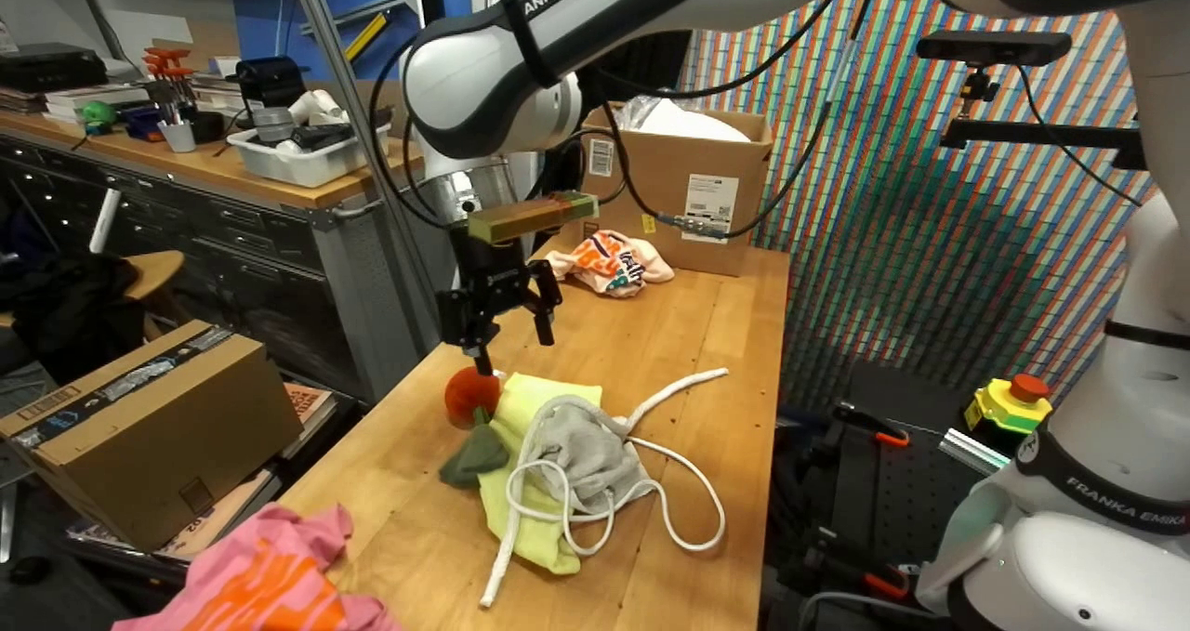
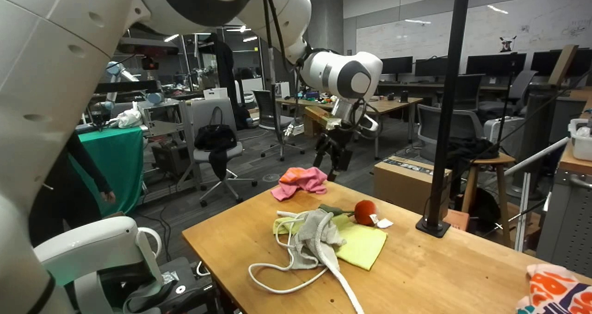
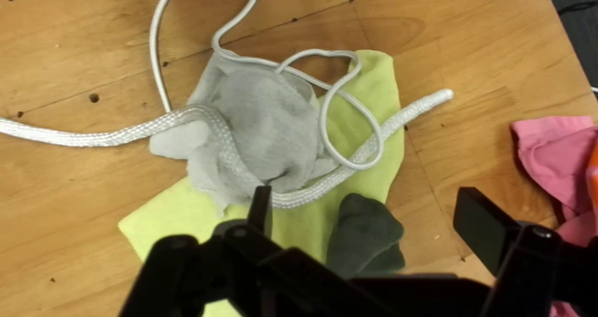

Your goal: Separate the things on the heap

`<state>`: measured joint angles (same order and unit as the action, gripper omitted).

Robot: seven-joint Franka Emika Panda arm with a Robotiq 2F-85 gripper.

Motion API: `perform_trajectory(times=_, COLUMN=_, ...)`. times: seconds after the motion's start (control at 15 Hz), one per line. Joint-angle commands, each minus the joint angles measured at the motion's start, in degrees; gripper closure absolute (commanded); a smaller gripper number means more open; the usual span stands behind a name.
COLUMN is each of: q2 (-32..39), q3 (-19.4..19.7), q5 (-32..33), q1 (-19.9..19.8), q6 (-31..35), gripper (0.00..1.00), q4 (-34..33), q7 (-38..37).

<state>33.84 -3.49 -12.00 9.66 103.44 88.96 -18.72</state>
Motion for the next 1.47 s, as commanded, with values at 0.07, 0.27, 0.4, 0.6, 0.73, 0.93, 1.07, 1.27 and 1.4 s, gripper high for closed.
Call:
perform_trajectory(times=0.07, q2=-10.4, q3=-0.2, q5=0.5, q1=-3.4, q6=7.7, gripper=0.00, q4=16.4, q7=11.3)
perform_trajectory(times=0.27, q2=-12.8, q3=-0.5, q5=0.9, q1=-4.6, q6=11.3, gripper=0.00, q4=22.0, q7=16.4)
perform_trajectory(times=0.4, q2=-14.1, q3=-0.8, q5=1.3, q1=-4.7, q6=13.7, gripper=0.00, q4=25.1, q7=19.2)
perform_trajectory(times=0.6, q2=-14.9, q3=-1.2, q5=2.3, q1=-4.4, q6=19.2, gripper=0.00, q4=28.5, q7=21.9)
perform_trajectory(times=0.73, q2=-14.9, q3=-1.6, q5=2.8, q1=-4.4, q6=23.6, gripper=0.00, q4=30.2, q7=22.9)
perform_trajectory(times=0.93, q2=-14.2, q3=-2.1, q5=3.7, q1=-4.6, q6=29.0, gripper=0.00, q4=31.9, q7=24.8)
perform_trajectory(times=1.07, q2=-13.8, q3=-2.4, q5=3.9, q1=-4.7, q6=32.1, gripper=0.00, q4=32.9, q7=25.9)
perform_trajectory(times=1.27, q2=-13.0, q3=-2.5, q5=5.1, q1=-4.9, q6=35.7, gripper=0.00, q4=34.0, q7=27.7)
perform_trajectory(times=1.4, q2=-12.2, q3=-2.5, q5=5.9, q1=-5.0, q6=38.1, gripper=0.00, q4=34.4, q7=28.5)
